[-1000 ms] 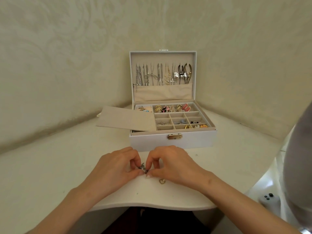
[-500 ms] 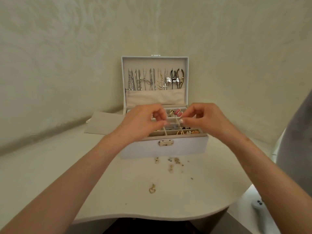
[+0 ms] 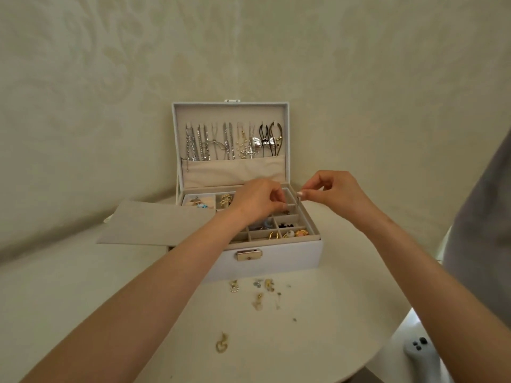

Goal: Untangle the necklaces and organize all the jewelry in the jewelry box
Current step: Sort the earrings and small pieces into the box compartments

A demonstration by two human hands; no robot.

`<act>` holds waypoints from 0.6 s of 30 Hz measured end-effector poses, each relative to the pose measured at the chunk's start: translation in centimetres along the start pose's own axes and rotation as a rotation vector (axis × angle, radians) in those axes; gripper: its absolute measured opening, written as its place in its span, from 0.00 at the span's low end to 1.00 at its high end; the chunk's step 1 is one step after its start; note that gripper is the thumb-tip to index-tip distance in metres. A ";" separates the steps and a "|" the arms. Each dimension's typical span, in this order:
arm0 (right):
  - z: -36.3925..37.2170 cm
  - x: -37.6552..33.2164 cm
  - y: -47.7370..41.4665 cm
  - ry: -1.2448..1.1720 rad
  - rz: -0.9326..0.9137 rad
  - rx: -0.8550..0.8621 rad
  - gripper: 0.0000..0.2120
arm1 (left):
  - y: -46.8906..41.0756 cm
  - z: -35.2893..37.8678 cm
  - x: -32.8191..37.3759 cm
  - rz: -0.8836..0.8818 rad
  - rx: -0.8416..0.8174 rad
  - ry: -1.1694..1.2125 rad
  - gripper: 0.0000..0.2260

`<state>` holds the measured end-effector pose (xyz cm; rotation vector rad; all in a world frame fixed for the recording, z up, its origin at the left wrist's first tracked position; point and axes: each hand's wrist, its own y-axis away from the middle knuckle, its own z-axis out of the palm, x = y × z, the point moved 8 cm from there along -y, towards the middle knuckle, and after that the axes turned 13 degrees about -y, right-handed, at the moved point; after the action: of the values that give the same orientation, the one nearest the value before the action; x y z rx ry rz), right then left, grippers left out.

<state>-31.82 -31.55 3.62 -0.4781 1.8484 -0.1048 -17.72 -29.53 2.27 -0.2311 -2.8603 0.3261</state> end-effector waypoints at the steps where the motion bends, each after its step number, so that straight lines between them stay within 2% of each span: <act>1: 0.1 0.1 -0.1 0.002 0.001 -0.002 0.05 | 0.1 -0.1 -0.2 -0.006 0.007 -0.006 0.06; 6: 1.6 -0.1 -0.4 0.016 0.001 -0.047 0.03 | 1.0 -2.2 -1.4 -0.075 0.123 -0.017 0.05; 11: 2.1 0.4 0.0 0.173 0.032 -0.053 0.03 | 3.0 -3.6 -2.8 -0.099 0.156 -0.048 0.02; 15: 1.3 -0.7 2.3 0.140 -0.028 -0.003 0.03 | 5.8 -4.5 -3.2 -0.063 0.183 0.018 0.01; 18: 2.3 -1.8 5.5 0.061 -0.062 -0.086 0.06 | 8.7 -4.9 -3.4 -0.016 0.205 0.113 0.04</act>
<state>-30.69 -25.48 2.83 -0.5981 1.9036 -0.0825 -12.09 -20.84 4.04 -0.1806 -2.6921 0.5799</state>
